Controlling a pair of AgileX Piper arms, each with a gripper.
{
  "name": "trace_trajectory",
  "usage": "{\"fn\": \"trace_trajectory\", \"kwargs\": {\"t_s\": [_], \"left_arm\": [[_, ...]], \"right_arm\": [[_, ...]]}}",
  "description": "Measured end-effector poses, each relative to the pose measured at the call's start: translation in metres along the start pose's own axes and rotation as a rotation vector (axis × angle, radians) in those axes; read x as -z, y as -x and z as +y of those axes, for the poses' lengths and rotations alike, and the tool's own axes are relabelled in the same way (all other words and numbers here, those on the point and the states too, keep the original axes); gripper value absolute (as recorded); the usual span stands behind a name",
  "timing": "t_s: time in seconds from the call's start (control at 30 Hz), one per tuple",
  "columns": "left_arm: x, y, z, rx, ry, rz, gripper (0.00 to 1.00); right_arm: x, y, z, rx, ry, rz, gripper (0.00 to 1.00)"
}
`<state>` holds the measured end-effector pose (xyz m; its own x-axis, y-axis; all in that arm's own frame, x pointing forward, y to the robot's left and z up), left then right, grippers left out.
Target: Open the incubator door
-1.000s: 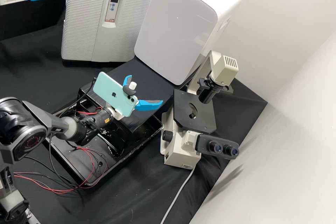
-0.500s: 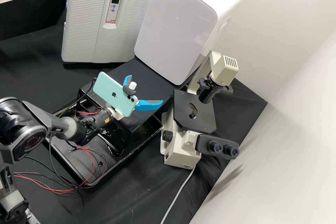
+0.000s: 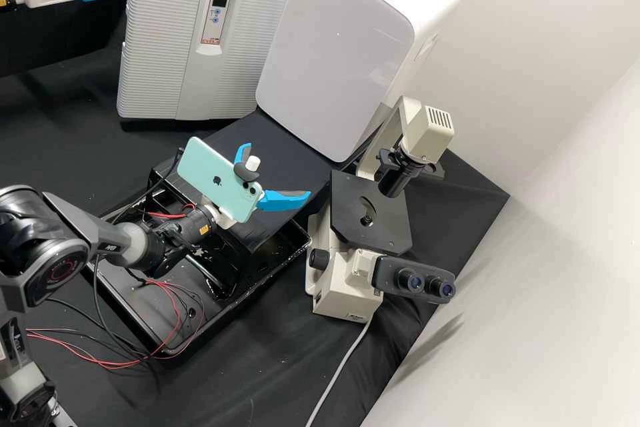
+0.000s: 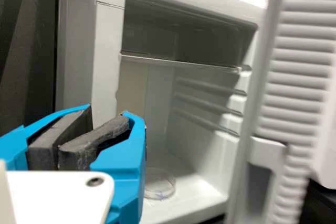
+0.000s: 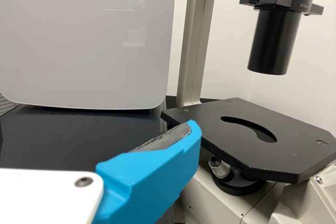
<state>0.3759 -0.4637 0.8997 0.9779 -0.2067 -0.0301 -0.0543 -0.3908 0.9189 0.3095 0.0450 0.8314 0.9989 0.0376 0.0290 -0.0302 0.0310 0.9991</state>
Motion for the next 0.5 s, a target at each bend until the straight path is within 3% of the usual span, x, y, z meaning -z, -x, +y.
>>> {"fn": "trace_trajectory", "kwargs": {"t_s": [0.27,0.43,0.5], "left_arm": [[-0.013,-0.023,-0.002,0.02,-0.024,-0.046,0.0],[-0.034,-0.026,-0.014,0.088,-0.078,-0.142,0.0],[-0.039,-0.025,-0.02,0.111,-0.079,-0.166,0.0]], "right_arm": [[0.0,0.0,0.0,0.0,0.0,0.0,1.0],[0.0,0.0,0.0,0.0,0.0,0.0,1.0],[0.0,0.0,0.0,0.0,0.0,0.0,1.0]]}}
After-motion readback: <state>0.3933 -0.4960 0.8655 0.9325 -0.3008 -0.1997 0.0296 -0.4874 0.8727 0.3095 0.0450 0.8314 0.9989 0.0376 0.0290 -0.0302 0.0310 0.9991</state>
